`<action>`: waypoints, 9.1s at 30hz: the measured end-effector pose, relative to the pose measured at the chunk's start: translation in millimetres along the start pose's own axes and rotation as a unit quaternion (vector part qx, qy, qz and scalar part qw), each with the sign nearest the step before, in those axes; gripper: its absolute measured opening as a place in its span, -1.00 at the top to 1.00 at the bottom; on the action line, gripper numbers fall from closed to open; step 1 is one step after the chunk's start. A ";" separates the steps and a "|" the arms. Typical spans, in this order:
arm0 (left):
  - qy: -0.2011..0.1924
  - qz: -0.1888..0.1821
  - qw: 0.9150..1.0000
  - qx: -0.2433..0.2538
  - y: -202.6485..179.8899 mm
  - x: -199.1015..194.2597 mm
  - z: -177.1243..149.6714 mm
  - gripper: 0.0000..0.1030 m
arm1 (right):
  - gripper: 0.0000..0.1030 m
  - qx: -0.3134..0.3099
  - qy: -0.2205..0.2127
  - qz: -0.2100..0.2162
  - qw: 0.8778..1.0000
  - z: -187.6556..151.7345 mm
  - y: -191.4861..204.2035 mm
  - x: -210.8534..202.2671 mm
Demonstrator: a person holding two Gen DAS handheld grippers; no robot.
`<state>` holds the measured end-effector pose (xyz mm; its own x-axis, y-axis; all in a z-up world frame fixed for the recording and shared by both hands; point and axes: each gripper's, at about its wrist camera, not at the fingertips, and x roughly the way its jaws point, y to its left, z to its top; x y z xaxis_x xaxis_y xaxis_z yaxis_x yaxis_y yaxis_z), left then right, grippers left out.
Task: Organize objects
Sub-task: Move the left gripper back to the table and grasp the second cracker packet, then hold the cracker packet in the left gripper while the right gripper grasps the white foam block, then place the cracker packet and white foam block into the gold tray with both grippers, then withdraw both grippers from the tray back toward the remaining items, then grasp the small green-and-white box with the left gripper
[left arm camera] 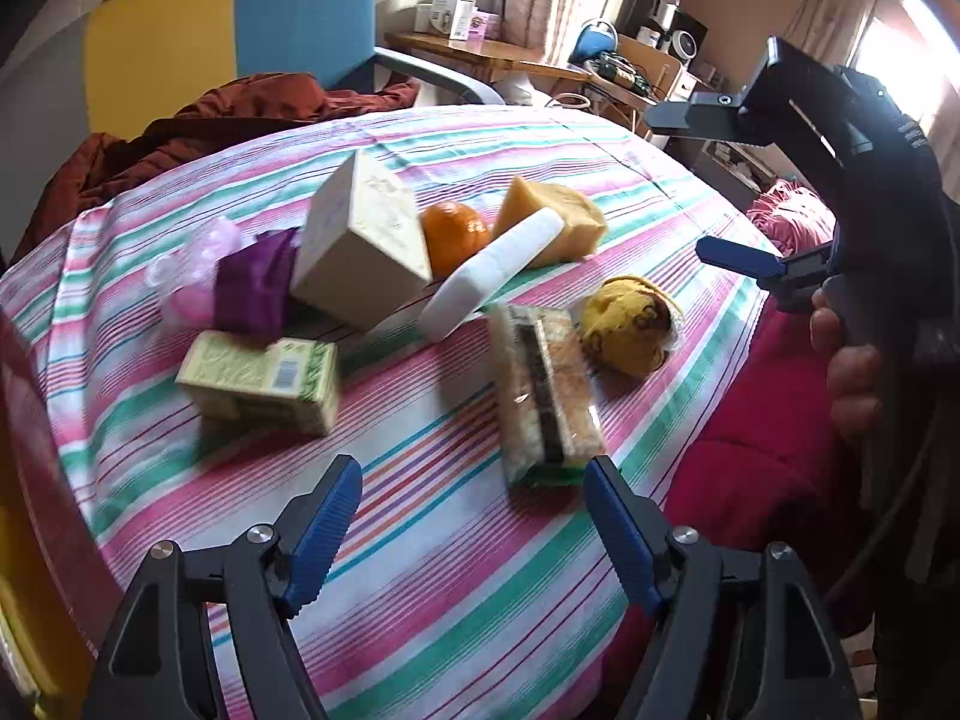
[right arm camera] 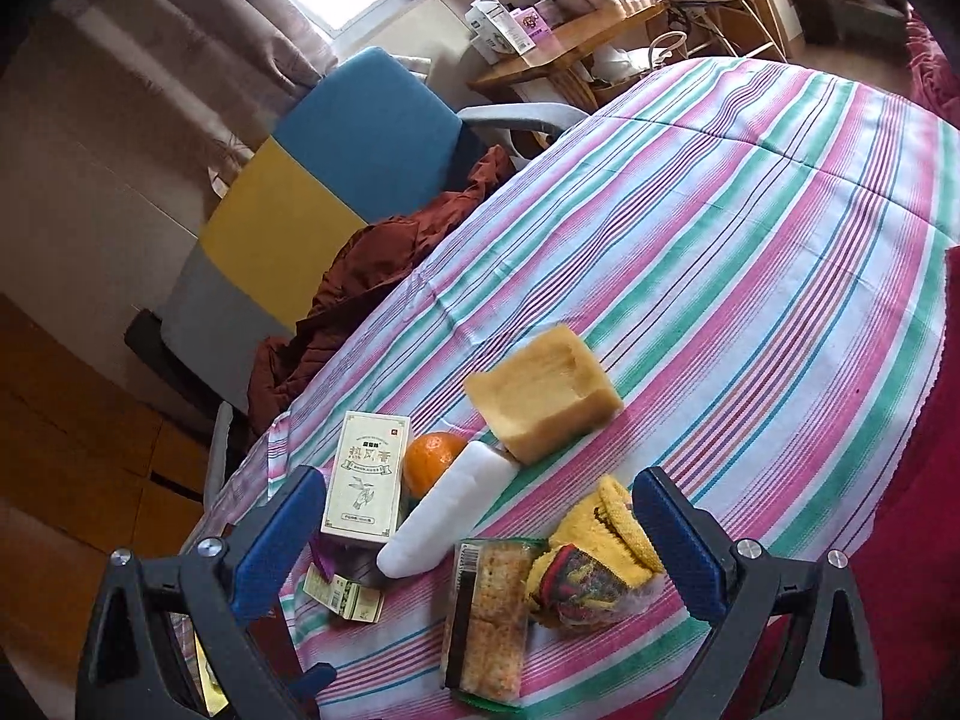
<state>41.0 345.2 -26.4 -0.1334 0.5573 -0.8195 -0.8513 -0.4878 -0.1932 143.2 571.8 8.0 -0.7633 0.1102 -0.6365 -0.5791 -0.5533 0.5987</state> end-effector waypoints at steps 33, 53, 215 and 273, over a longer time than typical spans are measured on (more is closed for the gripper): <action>0.001 0.053 0.998 0.039 5.4 14.4 -32.5 0.06 | -0.99 -0.017 0.041 0.004 0.999 -1.1 4.4 13.7; -0.023 0.035 0.999 0.006 29.0 -12.5 -66.2 0.06 | -0.99 -0.264 0.204 -0.158 0.929 -39.8 71.0 96.2; -0.119 0.299 0.927 -0.194 158.8 -191.4 -145.9 -0.04 | -0.99 -0.449 0.085 -0.018 0.889 -192.6 240.2 62.5; 0.035 0.144 0.989 0.000 75.4 30.6 44.0 -0.70 | -0.99 -0.066 0.043 -0.070 0.994 6.7 32.5 43.9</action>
<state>-49.6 355.1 -42.3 -0.3349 0.3465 -0.8762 -0.7835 -0.6190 0.0547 88.9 564.1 2.7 -0.6472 0.1264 -0.7518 -0.6312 -0.6418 0.4355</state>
